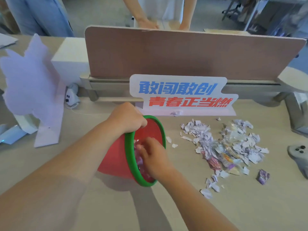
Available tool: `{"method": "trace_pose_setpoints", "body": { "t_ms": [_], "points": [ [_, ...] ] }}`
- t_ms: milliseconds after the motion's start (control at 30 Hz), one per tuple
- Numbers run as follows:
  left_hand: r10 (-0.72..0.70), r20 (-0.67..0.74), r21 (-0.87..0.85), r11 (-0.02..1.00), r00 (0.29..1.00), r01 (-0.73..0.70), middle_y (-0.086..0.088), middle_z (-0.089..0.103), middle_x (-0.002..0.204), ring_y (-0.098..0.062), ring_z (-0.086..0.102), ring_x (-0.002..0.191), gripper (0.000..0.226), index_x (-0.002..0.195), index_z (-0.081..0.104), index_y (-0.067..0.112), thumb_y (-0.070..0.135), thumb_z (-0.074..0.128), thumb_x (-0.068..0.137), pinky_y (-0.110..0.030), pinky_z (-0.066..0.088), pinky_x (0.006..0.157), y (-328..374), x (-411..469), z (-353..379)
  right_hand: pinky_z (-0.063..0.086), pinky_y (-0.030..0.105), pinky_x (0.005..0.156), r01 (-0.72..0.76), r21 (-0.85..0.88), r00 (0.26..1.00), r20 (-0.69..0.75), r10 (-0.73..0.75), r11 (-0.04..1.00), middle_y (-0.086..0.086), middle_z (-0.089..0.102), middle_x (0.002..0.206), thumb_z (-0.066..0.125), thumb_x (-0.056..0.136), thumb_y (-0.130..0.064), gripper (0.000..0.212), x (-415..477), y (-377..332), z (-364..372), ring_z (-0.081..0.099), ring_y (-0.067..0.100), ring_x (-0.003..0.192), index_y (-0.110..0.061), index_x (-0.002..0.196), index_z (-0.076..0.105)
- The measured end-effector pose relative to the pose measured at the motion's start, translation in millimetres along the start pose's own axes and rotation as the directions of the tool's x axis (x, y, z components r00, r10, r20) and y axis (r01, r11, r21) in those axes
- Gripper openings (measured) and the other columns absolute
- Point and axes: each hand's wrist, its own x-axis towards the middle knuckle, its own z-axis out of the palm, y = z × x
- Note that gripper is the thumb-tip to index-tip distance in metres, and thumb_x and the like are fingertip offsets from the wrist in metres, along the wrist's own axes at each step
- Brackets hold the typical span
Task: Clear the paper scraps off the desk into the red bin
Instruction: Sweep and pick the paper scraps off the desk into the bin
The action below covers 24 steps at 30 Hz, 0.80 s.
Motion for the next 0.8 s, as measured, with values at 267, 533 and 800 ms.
{"method": "trace_pose_setpoints", "body": {
  "t_ms": [267, 533, 800],
  "points": [
    [0.046, 0.012, 0.012, 0.999, 0.999, -0.046, -0.022, 0.070, 0.077, -0.026, 0.053, 0.067, 0.026, 0.082, 0.077, 0.002, 0.021, 0.069, 0.066, -0.043, 0.052, 0.072, -8, -28, 3, 0.021, 0.019, 0.107, -0.026, 0.070, 0.998, 0.053, 0.023, 0.997, 0.005, 0.039, 0.145, 0.038, 0.098, -0.027, 0.043, -29, -8, 15, 0.034, 0.017, 0.134, -0.015, 0.139, 0.039],
    [0.054, 0.007, 0.021, 0.998, 0.999, -0.054, -0.004, 0.046, 0.049, -0.022, 0.040, 0.053, 0.021, 0.065, 0.067, -0.004, 0.016, 0.069, 0.069, -0.029, 0.035, 0.052, -9, -55, 12, 0.044, 0.024, 0.089, -0.166, 0.200, 0.948, -0.238, 0.212, 0.966, 0.000, 0.065, 0.114, 0.049, 0.092, -0.015, 0.025, -75, -12, -19, 0.059, 0.013, 0.102, -0.017, 0.112, 0.063],
    [-0.066, -0.078, -0.053, 0.997, 0.995, 0.062, -0.004, 0.043, 0.047, -0.024, 0.038, 0.053, 0.019, 0.068, 0.070, -0.007, 0.012, 0.069, 0.066, -0.028, 0.029, 0.048, -23, -66, 9, 0.027, 0.037, 0.111, -0.394, -0.145, 0.826, -0.488, 0.281, 0.907, 0.009, 0.030, 0.148, 0.049, 0.089, -0.032, 0.041, -126, 120, -67, 0.023, 0.026, 0.138, -0.017, 0.128, 0.051]
  ]
}}
